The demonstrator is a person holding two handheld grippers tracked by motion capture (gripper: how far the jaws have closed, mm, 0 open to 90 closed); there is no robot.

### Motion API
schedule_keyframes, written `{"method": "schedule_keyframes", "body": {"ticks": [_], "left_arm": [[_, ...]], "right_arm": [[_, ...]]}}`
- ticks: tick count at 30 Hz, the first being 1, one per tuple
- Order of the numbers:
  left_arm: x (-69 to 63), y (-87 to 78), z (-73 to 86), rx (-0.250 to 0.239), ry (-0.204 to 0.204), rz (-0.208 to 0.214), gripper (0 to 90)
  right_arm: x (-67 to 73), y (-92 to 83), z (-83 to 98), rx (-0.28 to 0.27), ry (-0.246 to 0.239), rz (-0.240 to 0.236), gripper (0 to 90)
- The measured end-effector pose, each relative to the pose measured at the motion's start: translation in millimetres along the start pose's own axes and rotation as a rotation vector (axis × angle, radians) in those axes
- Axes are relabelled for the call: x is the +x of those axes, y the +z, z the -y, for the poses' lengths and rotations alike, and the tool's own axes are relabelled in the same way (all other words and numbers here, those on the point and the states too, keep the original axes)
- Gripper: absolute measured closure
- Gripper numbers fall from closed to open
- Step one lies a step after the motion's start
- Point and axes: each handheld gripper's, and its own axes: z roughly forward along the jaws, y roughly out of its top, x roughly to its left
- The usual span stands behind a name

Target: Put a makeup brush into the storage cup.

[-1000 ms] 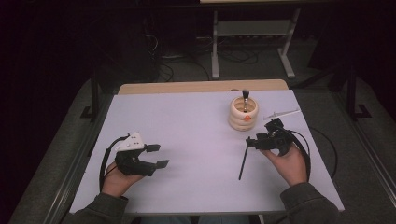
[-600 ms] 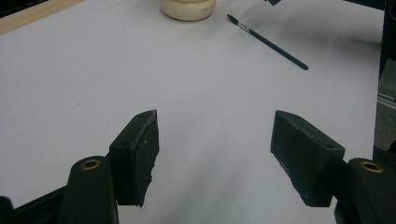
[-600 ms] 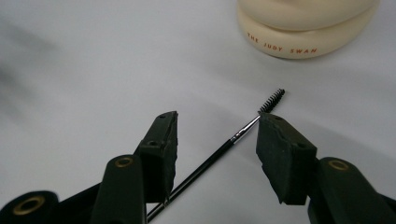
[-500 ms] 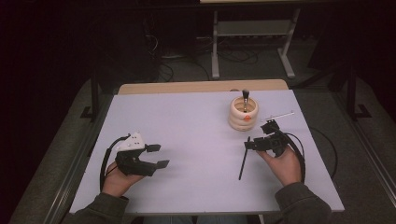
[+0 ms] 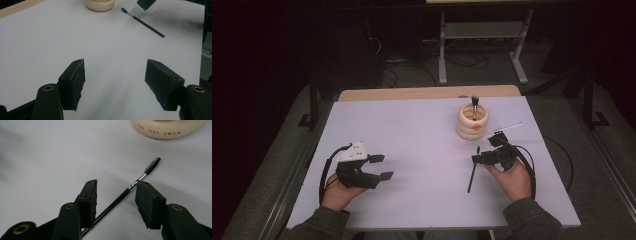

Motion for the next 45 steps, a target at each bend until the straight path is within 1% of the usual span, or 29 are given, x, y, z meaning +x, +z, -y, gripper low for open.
{"method": "schedule_keyframes", "body": {"ticks": [1, 4, 5, 8, 10, 13, 15, 16, 17, 18, 21, 22, 23, 24, 25, 26, 27, 28, 29, 31, 32, 35, 36, 37, 38, 39, 41, 42, 45], "left_arm": [[0.0, 0.0, 0.1, 0.001, 0.002, 0.0, 32.2], [-0.2, -0.1, 0.1, -0.001, 0.0, 0.0, 32.2], [-0.2, -0.1, 0.0, -0.002, 0.002, 0.0, 32.2], [0.1, 0.3, -0.3, 0.001, 0.008, 0.001, 32.2], [-0.4, 0.9, -0.2, 0.002, 0.005, 0.001, 32.2], [0.1, 0.4, -0.3, 0.002, 0.009, 0.002, 32.2], [0.0, 0.2, -0.4, -0.001, 0.007, 0.001, 32.2], [0.1, 0.3, -0.4, 0.0, 0.007, 0.001, 32.2], [0.3, 0.5, -0.3, 0.001, 0.009, 0.002, 32.2], [0.3, 0.8, -0.3, 0.001, 0.009, 0.002, 32.2], [0.1, 0.9, -0.3, 0.0, 0.008, 0.002, 32.2], [0.0, 0.9, -0.4, 0.0, 0.008, 0.001, 32.2], [-0.3, 1.2, -0.4, -0.003, 0.005, 0.001, 32.2], [-0.5, 1.2, -0.6, -0.003, 0.006, 0.001, 32.2], [-0.9, 1.3, -0.7, -0.001, 0.004, 0.002, 32.2], [-0.8, 1.4, -0.9, 0.001, 0.007, 0.004, 32.2], [-1.0, 1.6, -1.3, 0.0, 0.008, 0.004, 32.2], [-1.4, 1.6, -1.6, -0.002, 0.006, 0.005, 32.2], [-1.8, 1.6, -1.9, -0.007, 0.004, 0.005, 32.2], [-1.5, 1.2, -2.1, -0.006, 0.009, 0.004, 32.2], [-1.4, 1.2, -2.0, -0.006, 0.009, 0.004, 32.2], [-1.9, 1.8, -2.1, -0.007, 0.002, 0.006, 32.2], [-2.2, 2.2, -2.2, -0.006, 0.003, 0.006, 32.2], [-2.1, 2.4, -2.6, -0.003, 0.011, 0.006, 32.2], [-2.0, 2.3, -2.8, -0.004, 0.012, 0.008, 32.2], [-2.0, 2.3, -2.8, -0.004, 0.012, 0.008, 32.2], [-2.5, 1.5, -3.1, -0.008, 0.009, 0.008, 32.3], [-2.0, 1.1, -3.2, -0.008, 0.015, 0.006, 32.3], [-1.7, 1.4, -2.9, -0.011, 0.005, 0.009, 32.3]], "right_arm": [[-1.4, 1.3, 1.0, -0.004, -0.007, 0.0, 51.1], [-2.2, 3.8, 3.2, -0.004, 0.0, -0.004, 51.9], [-0.6, 7.0, 4.4, 0.014, 0.007, 0.008, 52.5], [0.9, 9.7, 5.9, 0.014, 0.007, 0.01, 53.7], [0.5, 15.7, 7.1, 0.032, 0.015, 0.03, 54.8], [-0.4, 20.5, 8.3, 0.041, 0.017, 0.046, 56.1], [0.5, 24.5, 9.1, 0.048, 0.02, 0.052, 57.5], [2.3, 26.1, 9.1, 0.056, 0.021, 0.065, 58.1], [5.8, 27.7, 8.9, 0.05, -0.003, 0.092, 59.3], [7.7, 28.4, 8.4, 0.054, -0.004, 0.103, 60.7], [12.0, 30.4, 8.1, 0.056, -0.041, 0.146, 64.2], [12.0, 30.4, 8.1, 0.056, -0.041, 0.146, 64.2], [14.1, 31.2, 8.4, 0.057, -0.058, 0.166, 66.2], [19.5, 32.9, 9.3, 0.06, -0.092, 0.215, 69.3], [21.5, 34.1, 10.0, 0.054, -0.115, 0.237, 69.7], [21.5, 34.1, 10.0, 0.054, -0.115, 0.237, 69.7], [23.5, 34.9, 10.2, 0.05, -0.124, 0.253, 70.2], [24.3, 35.0, 10.5, 0.049, -0.139, 0.262, 74.0], [24.3, 35.0, 10.5, 0.049, -0.139, 0.262, 74.0], [21.8, 32.5, 10.1, 0.059, -0.125, 0.24, 78.2], [21.8, 32.4, 10.3, 0.059, -0.117, 0.238, 78.2], [22.5, 33.4, 10.2, 0.064, -0.124, 0.244, 76.6], [24.2, 34.5, 9.9, 0.062, -0.133, 0.258, 76.6], [29.1, 36.1, 9.5, 0.067, -0.146, 0.281, 79.1], [30.2, 36.4, 9.3, 0.066, -0.159, 0.286, 81.5], [30.2, 36.4, 9.3, 0.066, -0.159, 0.286, 81.5], [28.6, 36.0, 7.6, 0.077, -0.152, 0.266, 83.2], [27.9, 35.9, 7.7, 0.074, -0.153, 0.265, 83.2], [28.6, 36.9, 8.1, 0.073, -0.163, 0.268, 82.2]]}}
